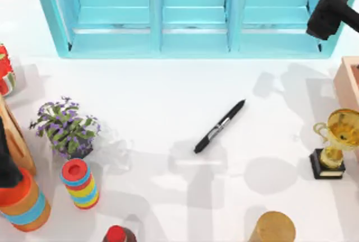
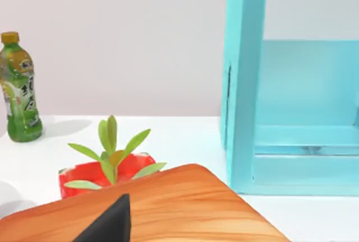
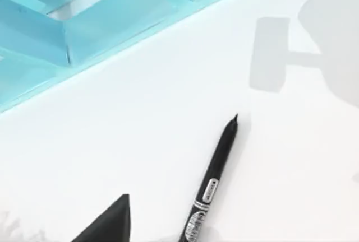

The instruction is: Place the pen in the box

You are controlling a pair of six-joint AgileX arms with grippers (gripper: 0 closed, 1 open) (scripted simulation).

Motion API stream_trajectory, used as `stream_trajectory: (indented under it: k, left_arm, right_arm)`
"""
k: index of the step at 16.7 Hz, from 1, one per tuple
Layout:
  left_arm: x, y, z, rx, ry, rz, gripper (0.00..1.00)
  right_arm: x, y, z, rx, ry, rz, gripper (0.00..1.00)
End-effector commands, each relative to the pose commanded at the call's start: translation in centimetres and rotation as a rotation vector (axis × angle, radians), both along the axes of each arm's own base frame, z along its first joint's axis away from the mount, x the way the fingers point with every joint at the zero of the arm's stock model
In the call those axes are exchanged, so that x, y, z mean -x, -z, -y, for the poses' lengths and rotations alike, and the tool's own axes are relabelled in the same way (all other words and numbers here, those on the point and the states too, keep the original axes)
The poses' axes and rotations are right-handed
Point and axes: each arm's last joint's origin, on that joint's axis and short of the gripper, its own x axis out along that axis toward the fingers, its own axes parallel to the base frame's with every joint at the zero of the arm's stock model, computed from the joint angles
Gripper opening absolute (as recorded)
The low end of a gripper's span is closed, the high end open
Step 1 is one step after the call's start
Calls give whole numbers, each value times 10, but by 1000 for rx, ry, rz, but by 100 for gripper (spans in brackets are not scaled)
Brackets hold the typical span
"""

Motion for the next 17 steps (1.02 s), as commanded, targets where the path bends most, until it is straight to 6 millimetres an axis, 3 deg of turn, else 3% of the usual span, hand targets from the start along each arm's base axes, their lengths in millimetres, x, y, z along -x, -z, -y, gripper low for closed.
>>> stream_trajectory:
  k: [3,8,13,17]
  left_arm:
    - [0,0,0,0,0,0,100]
    - [0,0,0,0,0,0,100]
    - [0,0,0,0,0,0,100]
    - [0,0,0,0,0,0,100]
  right_arm:
    - [-46,14,-40,-14,55,-211,100]
    - [-99,67,-105,32,162,-499,100]
    - [-118,112,-142,91,238,-650,100]
    - [-120,118,-146,99,247,-665,100]
